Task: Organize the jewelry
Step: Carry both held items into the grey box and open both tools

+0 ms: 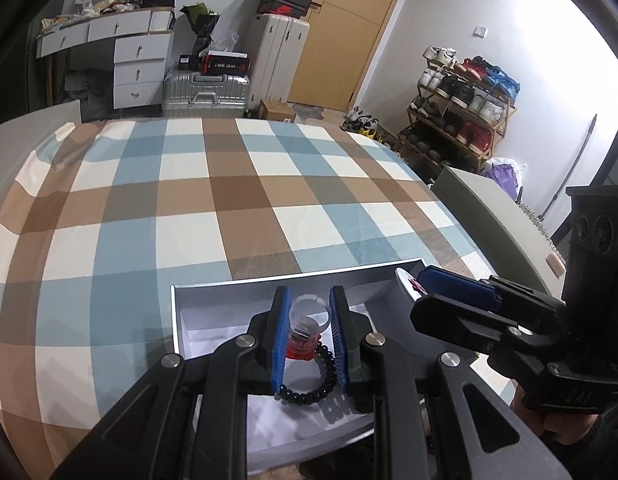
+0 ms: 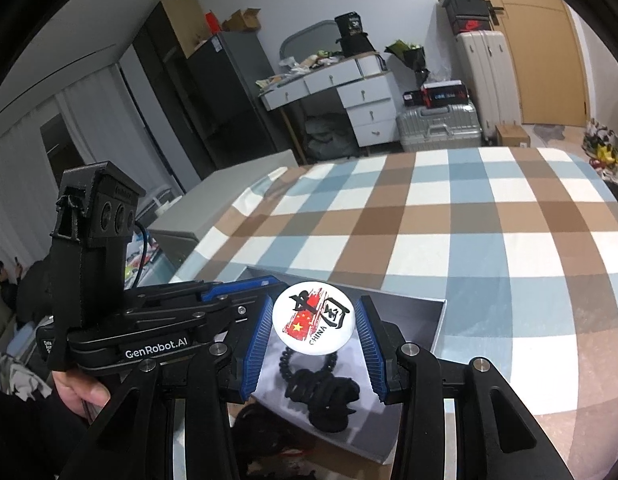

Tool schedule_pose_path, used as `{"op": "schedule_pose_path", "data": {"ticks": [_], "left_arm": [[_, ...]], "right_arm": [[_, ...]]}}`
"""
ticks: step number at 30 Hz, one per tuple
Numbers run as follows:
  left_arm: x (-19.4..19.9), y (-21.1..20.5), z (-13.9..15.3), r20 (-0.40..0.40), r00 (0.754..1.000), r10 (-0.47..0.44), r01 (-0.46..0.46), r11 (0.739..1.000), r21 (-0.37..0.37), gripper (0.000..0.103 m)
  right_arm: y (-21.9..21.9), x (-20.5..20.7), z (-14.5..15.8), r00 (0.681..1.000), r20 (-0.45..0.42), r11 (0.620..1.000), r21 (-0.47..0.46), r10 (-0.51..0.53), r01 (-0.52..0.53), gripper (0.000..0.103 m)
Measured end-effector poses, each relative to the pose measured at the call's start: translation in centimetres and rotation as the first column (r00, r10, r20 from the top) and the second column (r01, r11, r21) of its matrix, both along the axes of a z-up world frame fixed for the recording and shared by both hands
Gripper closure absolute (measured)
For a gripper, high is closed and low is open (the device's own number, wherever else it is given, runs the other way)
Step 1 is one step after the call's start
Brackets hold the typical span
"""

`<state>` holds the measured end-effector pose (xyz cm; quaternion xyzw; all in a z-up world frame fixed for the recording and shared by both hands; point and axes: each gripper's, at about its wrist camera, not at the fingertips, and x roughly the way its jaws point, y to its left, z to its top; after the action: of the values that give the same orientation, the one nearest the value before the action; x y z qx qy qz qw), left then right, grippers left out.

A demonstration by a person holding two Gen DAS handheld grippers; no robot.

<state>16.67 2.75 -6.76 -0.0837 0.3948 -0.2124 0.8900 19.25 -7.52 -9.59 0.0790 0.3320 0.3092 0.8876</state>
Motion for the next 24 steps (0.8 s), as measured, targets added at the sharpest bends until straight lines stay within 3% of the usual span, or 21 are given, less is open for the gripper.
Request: {"op": "schedule_pose_path", "data": {"ticks": [9,13,18,22,24], "left_arm": [[0.8,0.2,-0.4,-0.024,1.000,-0.002,0.001,1.000,-0.024,0.089],[0.9,0.6,-0.3,-0.037,0.999,-0.003,0.000,0.998,-0.070,0.088],[0.9,0.9,-0.1,-0.056,0.998,-0.016,0.011,0.995,-0.097,0.087],[0.4,1.6,0.5,-0.049,0.999,0.005,-0.011,0.993,-0.115,0.068],[-0.2,1.9,1.1,-0.035,0.999,0.014,-0.018,0.992,-0.124,0.063]], "right_arm": [[0.7,1.1,-0.8,0.999,-0.042,0.999,-0.039,0.008,-0.010,0.061],[0.9,1.2,-1.0,0.998,-0.057,0.999,-0.051,0.003,-0.006,0.059],[0.3,0.6,-0.5,0.999,-0.037,0.999,-0.049,-0.015,0.013,0.052],[-0.5,-0.6,0.5,0.999,-0.005,0.999,-0.033,-0.036,0.036,0.045],[-1.1,-1.4,1.1,0.999,0.013,0.998,-0.022,-0.050,0.051,0.042]]}}
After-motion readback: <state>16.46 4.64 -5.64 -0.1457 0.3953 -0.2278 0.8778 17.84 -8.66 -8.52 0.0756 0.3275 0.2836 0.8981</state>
